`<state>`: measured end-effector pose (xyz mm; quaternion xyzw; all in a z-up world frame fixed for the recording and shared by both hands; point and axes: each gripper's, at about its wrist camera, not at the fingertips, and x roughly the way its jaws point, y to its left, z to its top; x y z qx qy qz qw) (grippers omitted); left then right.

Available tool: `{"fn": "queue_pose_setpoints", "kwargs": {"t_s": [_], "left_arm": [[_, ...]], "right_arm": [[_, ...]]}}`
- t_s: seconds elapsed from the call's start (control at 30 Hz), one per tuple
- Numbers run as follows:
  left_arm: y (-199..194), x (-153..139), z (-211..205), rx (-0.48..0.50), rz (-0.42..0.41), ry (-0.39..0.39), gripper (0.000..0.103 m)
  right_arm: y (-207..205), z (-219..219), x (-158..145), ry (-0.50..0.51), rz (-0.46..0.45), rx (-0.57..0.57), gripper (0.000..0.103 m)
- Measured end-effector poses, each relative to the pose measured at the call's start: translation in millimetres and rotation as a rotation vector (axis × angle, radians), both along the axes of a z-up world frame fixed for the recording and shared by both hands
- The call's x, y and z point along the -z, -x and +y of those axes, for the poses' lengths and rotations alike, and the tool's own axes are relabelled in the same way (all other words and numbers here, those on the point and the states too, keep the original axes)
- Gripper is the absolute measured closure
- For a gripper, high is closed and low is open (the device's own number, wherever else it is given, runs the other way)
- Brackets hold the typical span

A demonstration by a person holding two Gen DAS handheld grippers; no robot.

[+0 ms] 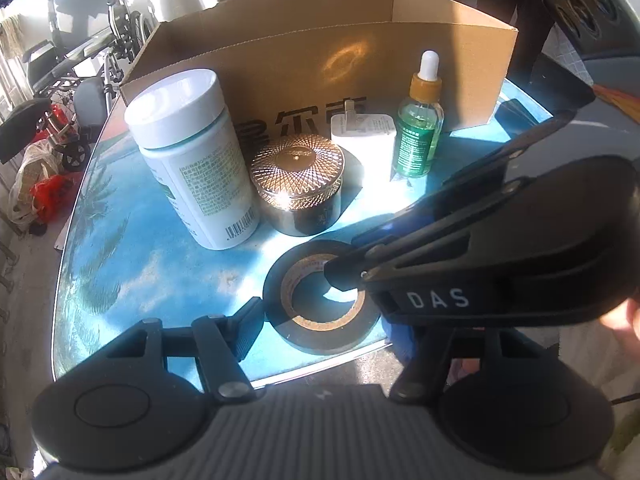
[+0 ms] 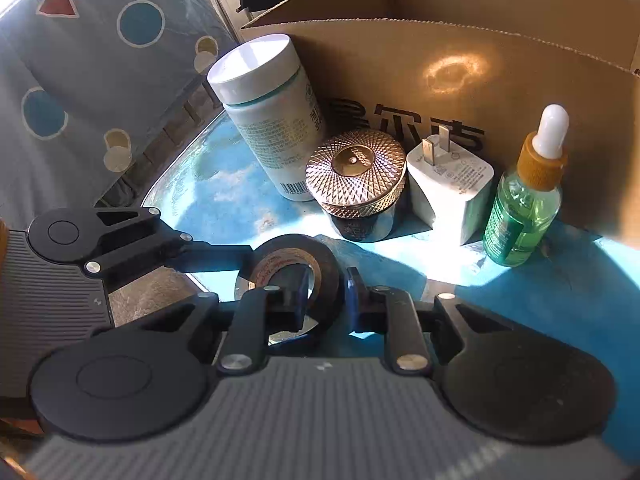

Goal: Organize rigid objects
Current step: 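Move the right gripper to the black tape roll and grasp it, then carry the black tape roll into the box and open the right gripper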

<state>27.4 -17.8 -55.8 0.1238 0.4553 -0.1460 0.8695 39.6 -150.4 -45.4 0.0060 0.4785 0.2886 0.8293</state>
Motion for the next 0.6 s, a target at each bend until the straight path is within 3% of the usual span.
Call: {"fn": "queue_pose_setpoints", "kwargs": {"t_s": [0.6], "left_arm": [[0.6, -0.7, 0.7, -0.003, -0.006, 0.032, 0.037]], "right_arm": [[10.5, 3.3, -4.2, 0.060, -0.056, -0.001, 0.084]]}}
